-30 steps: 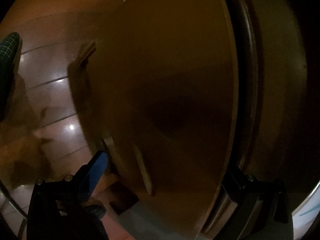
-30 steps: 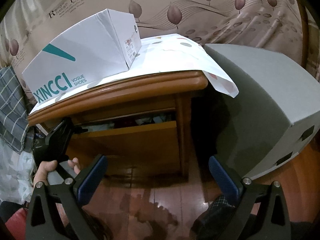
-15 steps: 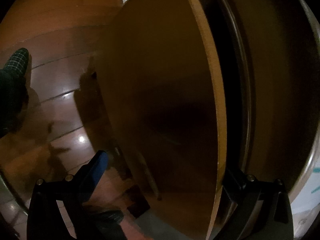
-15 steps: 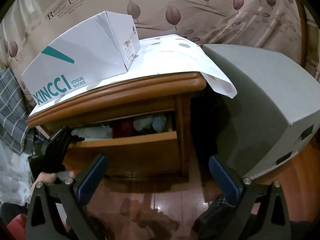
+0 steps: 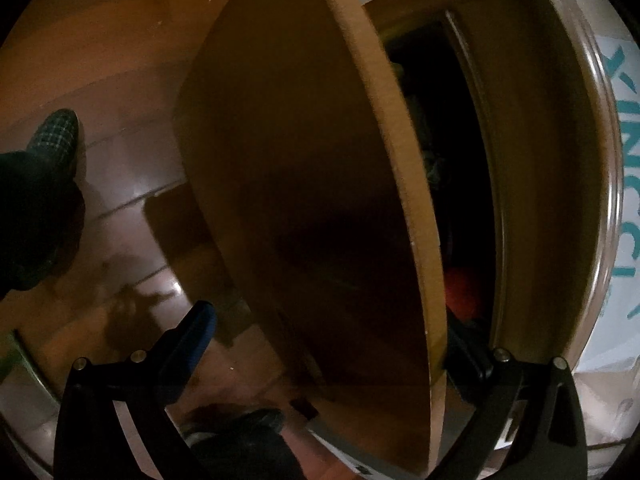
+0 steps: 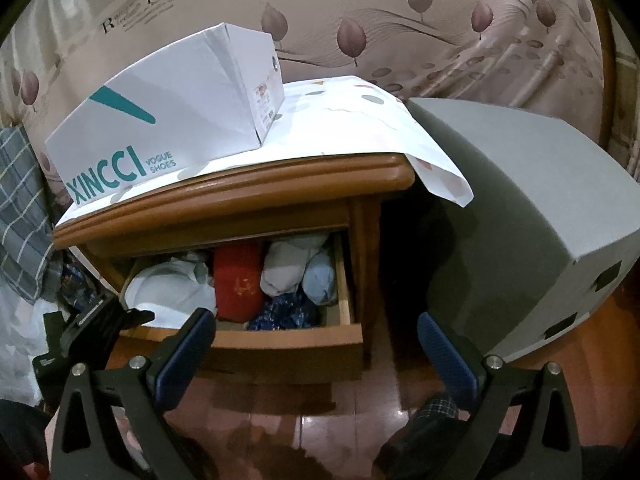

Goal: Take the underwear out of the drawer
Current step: 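Hook the left tool on the drawer front and pull it open, then move the right tool over the open drawer toward the red rolled underwear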

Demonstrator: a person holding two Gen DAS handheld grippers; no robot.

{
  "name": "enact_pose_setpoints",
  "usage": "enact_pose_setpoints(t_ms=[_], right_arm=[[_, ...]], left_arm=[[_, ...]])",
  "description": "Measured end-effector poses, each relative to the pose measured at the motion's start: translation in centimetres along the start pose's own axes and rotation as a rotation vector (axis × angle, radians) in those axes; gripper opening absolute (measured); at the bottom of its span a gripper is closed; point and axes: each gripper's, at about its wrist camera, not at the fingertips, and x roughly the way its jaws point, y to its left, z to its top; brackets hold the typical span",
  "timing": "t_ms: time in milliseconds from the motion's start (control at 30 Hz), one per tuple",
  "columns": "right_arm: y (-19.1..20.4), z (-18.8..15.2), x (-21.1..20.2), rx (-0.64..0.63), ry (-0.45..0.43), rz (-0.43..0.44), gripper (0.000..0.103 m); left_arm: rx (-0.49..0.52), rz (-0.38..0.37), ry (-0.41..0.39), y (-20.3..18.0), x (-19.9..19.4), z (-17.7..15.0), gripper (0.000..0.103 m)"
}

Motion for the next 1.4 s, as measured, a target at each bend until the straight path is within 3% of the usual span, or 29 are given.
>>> enact_pose_setpoints(t_ms=[400,933,1233,1400], right_arm=[[0.5,-0.2,-0.1,-0.025,-0.006,-0.006,0.103],[0.8,-0.3,0.4,-0.037,0.016,-0.013,0.103],[1.3,-0.5,0.7,-0.064,0.027,-0.012,0.103],[1.6,-0.6,0.7,-0.083,0.028,-0.017,0.103]], left_arm=[[0.046,0.026,0.007,0.5,-0.8,-0.3,0.103],[0.119,0.067,0.0,-2.6,-1.5,-0.9,0.103],[0.152,0.084,-0.016,-5.3,0.3,-0.3,0.103],[0.297,0.202,-0.099,-8.1,0.7,-1.5,0.103]])
